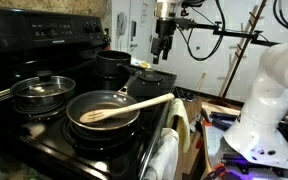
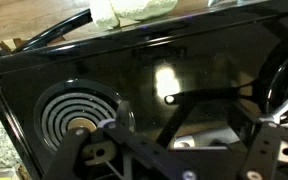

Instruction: Remove the wooden spatula from the pan and put it in the pot

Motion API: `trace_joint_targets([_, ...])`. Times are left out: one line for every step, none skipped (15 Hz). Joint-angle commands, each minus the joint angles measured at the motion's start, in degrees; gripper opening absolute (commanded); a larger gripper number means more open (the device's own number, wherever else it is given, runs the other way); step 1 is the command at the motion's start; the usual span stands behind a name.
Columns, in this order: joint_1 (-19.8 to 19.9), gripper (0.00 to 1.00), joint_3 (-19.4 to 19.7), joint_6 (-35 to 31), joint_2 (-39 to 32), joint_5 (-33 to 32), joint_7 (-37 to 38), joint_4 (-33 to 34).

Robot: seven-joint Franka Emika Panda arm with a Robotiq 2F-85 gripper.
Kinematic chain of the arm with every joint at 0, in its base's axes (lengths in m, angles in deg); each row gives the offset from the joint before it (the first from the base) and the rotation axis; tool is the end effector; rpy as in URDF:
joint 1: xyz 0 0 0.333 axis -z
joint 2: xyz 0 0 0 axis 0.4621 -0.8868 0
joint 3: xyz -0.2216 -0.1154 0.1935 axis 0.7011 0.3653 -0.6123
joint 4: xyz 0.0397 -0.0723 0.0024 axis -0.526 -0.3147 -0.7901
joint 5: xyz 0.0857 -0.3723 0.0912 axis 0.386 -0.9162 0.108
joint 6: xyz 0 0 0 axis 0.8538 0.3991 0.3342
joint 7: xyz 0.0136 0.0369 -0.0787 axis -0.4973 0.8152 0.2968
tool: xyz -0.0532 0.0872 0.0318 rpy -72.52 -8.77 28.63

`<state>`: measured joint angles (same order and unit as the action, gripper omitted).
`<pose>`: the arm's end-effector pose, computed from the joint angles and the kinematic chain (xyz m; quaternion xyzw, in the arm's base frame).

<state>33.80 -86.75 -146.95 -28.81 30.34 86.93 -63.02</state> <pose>0.4033 -0.0547 0.4145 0.9922 -0.1235 -0.0006 0.0155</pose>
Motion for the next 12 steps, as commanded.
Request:
trace_joint_targets([-0.2, 1.00, 0.2, 0.1, 0.0, -0.1, 0.1, 0.1])
trace_joint_targets([-0.2, 1.00, 0.2, 0.1, 0.0, -0.1, 0.1, 0.1])
trace_joint_targets([-0.2, 1.00, 0.2, 0.1, 0.0, -0.1, 0.1, 0.1])
trace_joint_targets([-0.2, 1.00, 0.2, 0.1, 0.0, -0.1, 0.1, 0.1])
trace_joint_targets([-0.2, 1.00, 0.2, 0.1, 0.0, -0.1, 0.1, 0.1])
trace_joint_targets([-2.8, 1.00, 2.3, -3.5, -0.8, 3.5, -7.8, 0.3])
trace_joint_targets([-3.2, 1.00, 2.3, -3.3, -1.6, 3.1, -10.0, 1.0])
trace_joint_targets([-4.3, 1.00, 2.8, -4.6, -2.6, 4.1, -12.9, 1.8])
trace_joint_targets([-5.3, 1.00, 3.4, -5.1, -3.0, 5.0, -15.8, 2.3])
trace_joint_targets([-6.3, 1.00, 3.9, -4.9, -3.7, 5.9, -18.7, 3.2])
trace_joint_targets([-7.2, 1.00, 4.4, -4.0, -4.3, 6.6, -21.7, 4.0])
trace_joint_targets([-8.2, 1.00, 4.6, -2.6, -4.8, 7.4, -24.4, 4.8])
